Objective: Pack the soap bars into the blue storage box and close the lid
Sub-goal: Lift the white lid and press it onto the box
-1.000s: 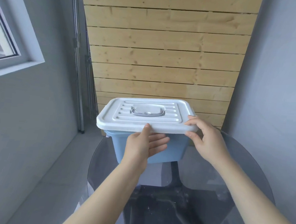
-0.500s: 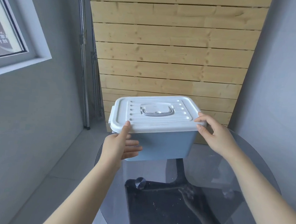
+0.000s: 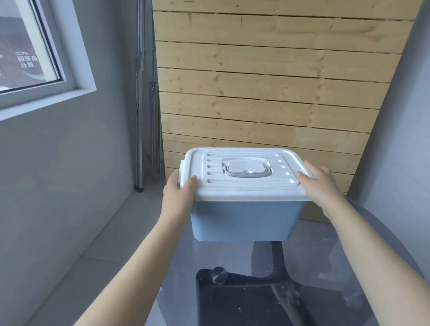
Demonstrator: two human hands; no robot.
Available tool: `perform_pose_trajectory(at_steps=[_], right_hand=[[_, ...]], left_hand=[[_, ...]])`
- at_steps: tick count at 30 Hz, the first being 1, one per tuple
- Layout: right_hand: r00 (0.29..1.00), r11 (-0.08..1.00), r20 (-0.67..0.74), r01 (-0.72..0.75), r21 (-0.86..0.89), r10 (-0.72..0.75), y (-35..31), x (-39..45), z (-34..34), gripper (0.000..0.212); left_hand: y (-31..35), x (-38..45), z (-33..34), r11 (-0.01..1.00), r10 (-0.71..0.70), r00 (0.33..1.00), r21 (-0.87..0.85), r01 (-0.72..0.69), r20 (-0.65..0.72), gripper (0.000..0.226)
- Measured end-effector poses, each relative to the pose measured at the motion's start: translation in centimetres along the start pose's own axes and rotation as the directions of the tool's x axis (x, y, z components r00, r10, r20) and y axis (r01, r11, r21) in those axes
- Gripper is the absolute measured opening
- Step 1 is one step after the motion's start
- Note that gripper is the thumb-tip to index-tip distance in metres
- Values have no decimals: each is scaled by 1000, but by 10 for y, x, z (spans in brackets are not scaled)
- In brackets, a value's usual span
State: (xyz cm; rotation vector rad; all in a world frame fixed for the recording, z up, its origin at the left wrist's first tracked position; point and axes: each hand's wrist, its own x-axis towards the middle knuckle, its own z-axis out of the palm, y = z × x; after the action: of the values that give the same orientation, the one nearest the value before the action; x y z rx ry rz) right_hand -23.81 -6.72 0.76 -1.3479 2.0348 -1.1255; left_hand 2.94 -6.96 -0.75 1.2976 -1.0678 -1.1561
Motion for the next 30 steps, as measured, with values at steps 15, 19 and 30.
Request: perform_pose_trajectory(at_steps=[15, 19, 30], right_hand=[[920, 768, 197, -392, 506, 340, 8, 19, 3, 34], [938, 789, 42, -312, 529, 343, 14, 20, 7, 49], [969, 874, -147, -105, 475, 196, 13, 19, 7, 17]], left_hand=[[-6, 44, -11, 979, -147, 987, -132, 155, 65, 67], [-9, 36, -9, 999, 35, 997, 5, -34, -74, 66], [-3, 32, 0, 995, 101, 990, 4, -101, -103, 55]])
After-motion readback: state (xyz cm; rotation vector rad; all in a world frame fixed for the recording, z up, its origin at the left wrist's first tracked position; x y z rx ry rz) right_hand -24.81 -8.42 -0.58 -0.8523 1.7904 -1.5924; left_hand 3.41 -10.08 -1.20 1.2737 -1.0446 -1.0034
